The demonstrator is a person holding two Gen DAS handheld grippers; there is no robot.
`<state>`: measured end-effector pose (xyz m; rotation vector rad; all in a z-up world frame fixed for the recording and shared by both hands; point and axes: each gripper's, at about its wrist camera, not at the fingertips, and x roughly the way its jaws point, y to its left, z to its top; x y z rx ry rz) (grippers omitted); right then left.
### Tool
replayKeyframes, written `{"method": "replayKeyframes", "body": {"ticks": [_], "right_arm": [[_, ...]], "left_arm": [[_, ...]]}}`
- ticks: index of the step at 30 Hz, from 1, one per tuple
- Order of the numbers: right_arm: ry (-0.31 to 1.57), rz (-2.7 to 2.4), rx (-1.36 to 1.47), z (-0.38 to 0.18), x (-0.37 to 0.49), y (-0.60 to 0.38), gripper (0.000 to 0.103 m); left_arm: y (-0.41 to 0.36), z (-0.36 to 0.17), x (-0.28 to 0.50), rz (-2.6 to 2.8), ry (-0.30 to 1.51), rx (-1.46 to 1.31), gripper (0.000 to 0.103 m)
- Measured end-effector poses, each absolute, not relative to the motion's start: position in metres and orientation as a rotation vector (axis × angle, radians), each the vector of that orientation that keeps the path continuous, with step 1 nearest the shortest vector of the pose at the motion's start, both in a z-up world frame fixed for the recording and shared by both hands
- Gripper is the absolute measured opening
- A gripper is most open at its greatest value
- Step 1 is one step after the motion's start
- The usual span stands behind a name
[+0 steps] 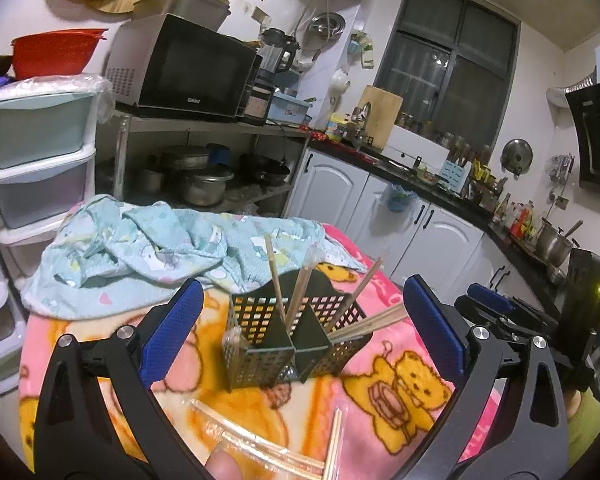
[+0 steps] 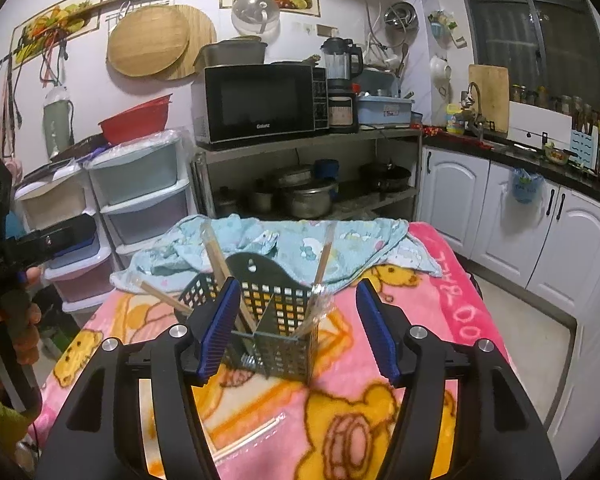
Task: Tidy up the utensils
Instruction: 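Withdraw both open tools from the caddy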
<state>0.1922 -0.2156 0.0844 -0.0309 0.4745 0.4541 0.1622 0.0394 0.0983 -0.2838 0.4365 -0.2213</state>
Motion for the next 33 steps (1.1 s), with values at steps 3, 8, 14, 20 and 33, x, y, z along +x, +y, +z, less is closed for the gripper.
{"method": "replayKeyframes", "body": {"ticks": [3, 8, 14, 20, 33], "right_arm": [[0.486, 0.460, -0.037, 0.080, 0.188, -0.214, 0.059], [0.506, 0.473, -0.047, 0.073, 0.183, -0.210, 0.059], [0.524, 0.490, -0.060, 0.067, 0.176, -0.205, 0.059], [0.540, 0.510, -0.072, 0.061, 0.173, -0.198, 0.059], [0.601, 0.547, -0.112, 0.039, 0.172, -0.185, 0.059]], "left_arm": [[0.041, 0.095, 0.158, -0.215, 0.443, -0.291, 0.092], [0.044, 0.089, 0.152, -0.202, 0.455, -0.290, 0.092], [0.046, 0.082, 0.143, -0.187, 0.470, -0.294, 0.092], [0.046, 0.073, 0.137, -0.179, 0.496, -0.283, 0.092], [0.048, 0.048, 0.131, -0.160, 0.558, -0.281, 0.092]]}}
